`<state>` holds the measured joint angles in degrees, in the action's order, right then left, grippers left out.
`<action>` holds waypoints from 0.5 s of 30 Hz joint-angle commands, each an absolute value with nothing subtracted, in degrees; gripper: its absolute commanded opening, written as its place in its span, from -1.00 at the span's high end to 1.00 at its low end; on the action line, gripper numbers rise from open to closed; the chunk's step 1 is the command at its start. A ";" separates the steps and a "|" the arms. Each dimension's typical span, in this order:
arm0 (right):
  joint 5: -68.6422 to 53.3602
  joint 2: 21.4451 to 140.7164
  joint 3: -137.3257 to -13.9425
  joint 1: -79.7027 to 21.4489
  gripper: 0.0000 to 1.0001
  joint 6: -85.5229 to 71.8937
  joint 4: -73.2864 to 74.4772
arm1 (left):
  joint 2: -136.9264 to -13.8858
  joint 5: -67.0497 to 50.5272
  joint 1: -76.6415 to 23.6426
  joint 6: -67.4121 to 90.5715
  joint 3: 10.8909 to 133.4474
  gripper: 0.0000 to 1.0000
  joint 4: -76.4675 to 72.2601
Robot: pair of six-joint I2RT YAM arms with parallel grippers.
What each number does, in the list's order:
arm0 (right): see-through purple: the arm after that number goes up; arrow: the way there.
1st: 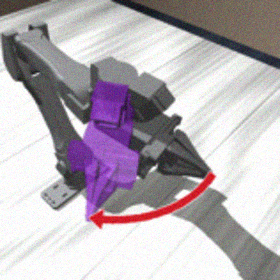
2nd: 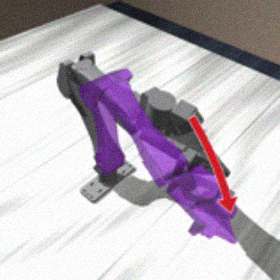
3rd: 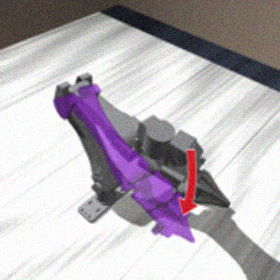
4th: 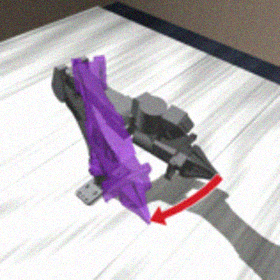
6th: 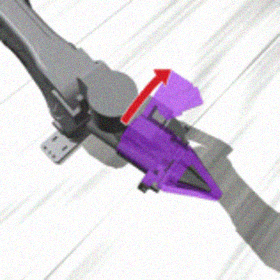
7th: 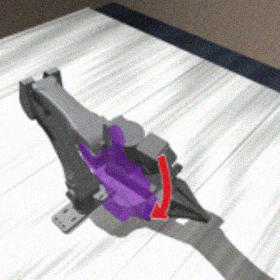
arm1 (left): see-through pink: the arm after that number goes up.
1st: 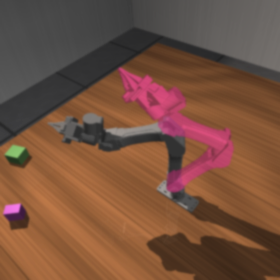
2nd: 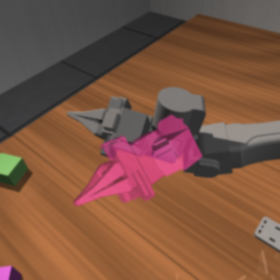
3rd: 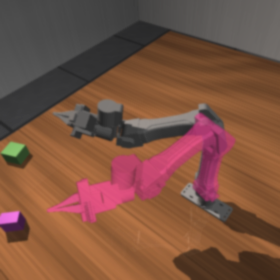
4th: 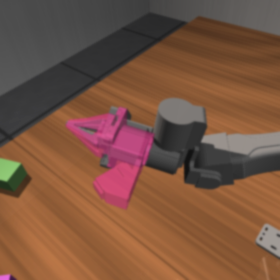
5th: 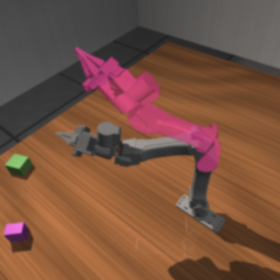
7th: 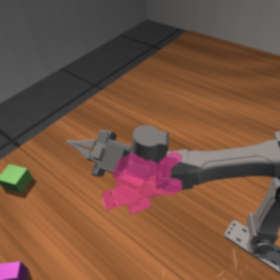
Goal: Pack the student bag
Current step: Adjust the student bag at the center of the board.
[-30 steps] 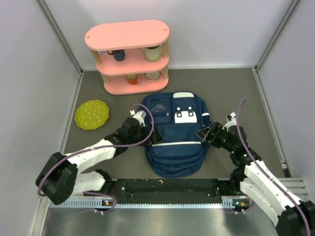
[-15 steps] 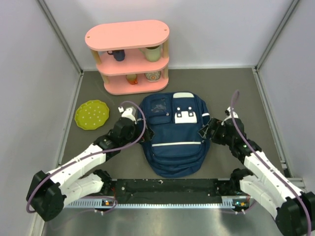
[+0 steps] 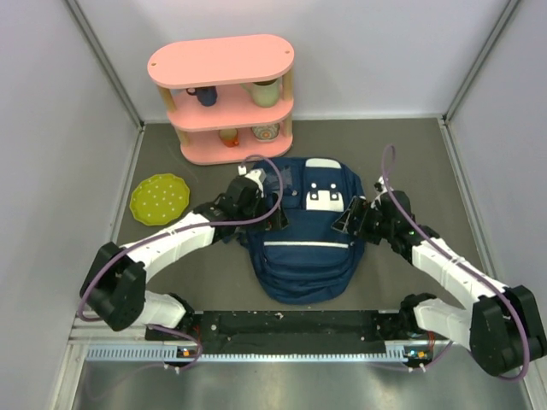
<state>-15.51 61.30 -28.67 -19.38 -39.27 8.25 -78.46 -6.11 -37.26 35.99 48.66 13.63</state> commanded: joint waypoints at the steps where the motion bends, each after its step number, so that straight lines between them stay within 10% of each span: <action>1: -9.95 58.45 -36.47 -19.69 -0.74 -33.41 10.35 | -75.17 -1.59 -37.44 31.91 53.44 -0.97 13.61; 10: 13.26 49.06 -39.20 -16.36 -0.98 -24.53 17.75 | -57.34 25.21 -36.65 31.91 47.29 -0.98 24.34; 15: 3.27 50.79 -41.48 -5.29 -0.98 -23.38 19.07 | -53.70 24.36 -29.81 28.58 46.58 -0.98 20.65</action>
